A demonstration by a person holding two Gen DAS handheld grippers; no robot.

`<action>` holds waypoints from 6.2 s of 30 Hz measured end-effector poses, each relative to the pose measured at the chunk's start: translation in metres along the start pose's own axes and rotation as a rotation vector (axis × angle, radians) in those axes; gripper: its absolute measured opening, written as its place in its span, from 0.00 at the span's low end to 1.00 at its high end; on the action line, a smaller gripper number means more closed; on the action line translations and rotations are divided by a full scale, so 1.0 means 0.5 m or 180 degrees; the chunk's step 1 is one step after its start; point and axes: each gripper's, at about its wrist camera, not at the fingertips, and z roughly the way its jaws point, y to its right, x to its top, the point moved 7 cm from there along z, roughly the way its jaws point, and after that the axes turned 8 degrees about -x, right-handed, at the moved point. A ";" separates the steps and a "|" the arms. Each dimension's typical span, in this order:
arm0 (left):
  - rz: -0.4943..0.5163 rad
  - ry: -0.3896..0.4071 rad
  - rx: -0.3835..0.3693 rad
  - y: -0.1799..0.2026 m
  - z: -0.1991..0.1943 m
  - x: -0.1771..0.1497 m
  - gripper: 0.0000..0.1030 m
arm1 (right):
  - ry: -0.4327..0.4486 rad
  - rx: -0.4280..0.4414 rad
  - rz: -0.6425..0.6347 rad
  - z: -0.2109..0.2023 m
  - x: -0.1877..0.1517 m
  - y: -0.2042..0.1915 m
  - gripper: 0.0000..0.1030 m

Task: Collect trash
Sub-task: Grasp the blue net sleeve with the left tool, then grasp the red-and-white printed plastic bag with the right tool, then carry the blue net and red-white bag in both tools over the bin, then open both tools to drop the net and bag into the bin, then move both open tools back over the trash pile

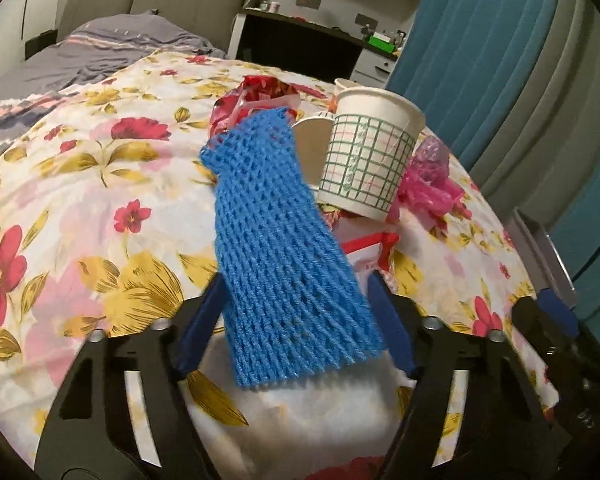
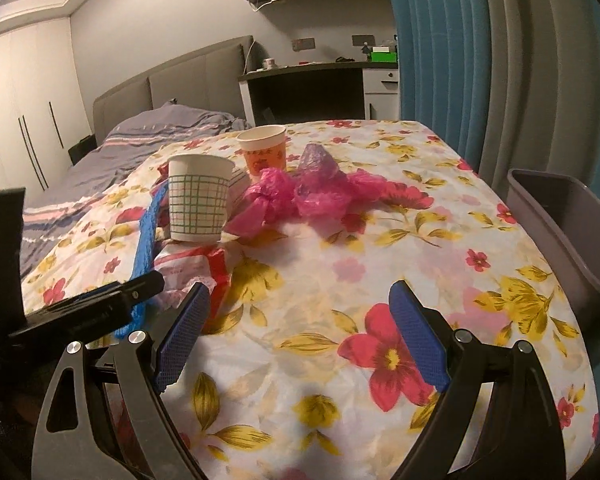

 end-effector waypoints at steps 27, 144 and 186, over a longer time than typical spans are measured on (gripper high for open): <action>-0.0240 0.0149 -0.0227 -0.079 -0.053 0.002 0.05 | -0.0542 0.0475 -0.0157 0.096 -0.025 -0.157 0.85; 0.1330 -0.0806 -0.1880 0.826 0.325 -0.043 0.05 | 0.0371 -0.1122 0.1142 -0.018 0.069 0.669 0.44; 0.0939 0.0192 -0.0342 0.473 0.124 0.030 0.89 | 0.0481 -0.0891 0.0945 -0.063 0.071 0.504 0.78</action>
